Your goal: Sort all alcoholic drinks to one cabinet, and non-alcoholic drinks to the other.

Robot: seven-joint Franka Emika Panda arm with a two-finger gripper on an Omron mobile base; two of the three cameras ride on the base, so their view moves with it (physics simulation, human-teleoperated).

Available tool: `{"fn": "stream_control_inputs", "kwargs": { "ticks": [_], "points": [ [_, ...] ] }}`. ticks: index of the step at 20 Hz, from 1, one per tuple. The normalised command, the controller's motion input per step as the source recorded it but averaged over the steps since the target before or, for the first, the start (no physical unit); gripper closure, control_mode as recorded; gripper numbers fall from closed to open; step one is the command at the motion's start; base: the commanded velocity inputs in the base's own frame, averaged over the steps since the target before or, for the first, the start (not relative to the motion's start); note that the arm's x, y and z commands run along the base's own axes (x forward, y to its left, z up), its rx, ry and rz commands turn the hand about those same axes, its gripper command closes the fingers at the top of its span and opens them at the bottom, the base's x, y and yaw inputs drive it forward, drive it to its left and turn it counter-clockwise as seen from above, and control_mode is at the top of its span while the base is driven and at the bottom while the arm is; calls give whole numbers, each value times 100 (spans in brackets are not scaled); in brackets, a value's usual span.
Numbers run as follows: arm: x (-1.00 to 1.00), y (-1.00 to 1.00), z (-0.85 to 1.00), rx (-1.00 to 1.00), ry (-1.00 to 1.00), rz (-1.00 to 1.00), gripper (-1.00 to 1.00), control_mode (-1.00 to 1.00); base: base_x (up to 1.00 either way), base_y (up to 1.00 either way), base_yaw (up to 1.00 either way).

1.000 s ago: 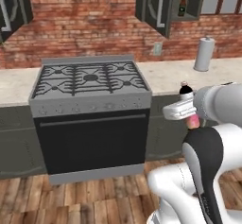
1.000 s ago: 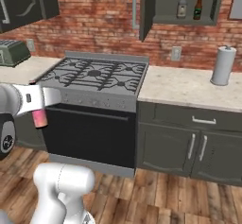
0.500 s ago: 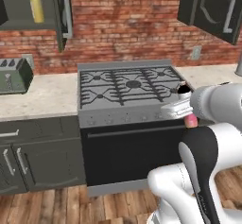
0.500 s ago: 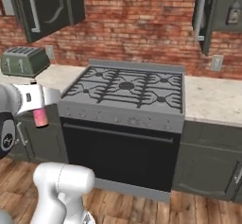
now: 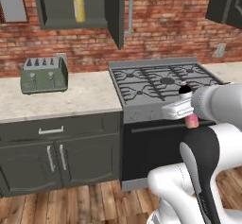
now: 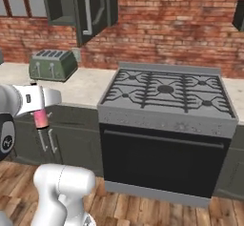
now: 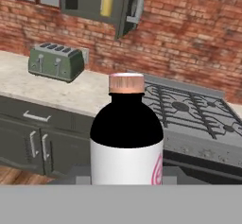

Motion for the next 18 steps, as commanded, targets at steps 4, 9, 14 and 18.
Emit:
{"fn": "stream_control_inputs", "kwargs": {
  "ticks": [4,9,14,18],
  "points": [
    [0,0,0,0,0,0,100,100,-2,100,-7],
    [0,0,0,0,0,0,100,100,2,97,-6],
    [0,0,0,0,0,0,100,100,42,60,-5],
    [0,0,0,0,0,0,100,100,58,38,-4]
  ]
}}
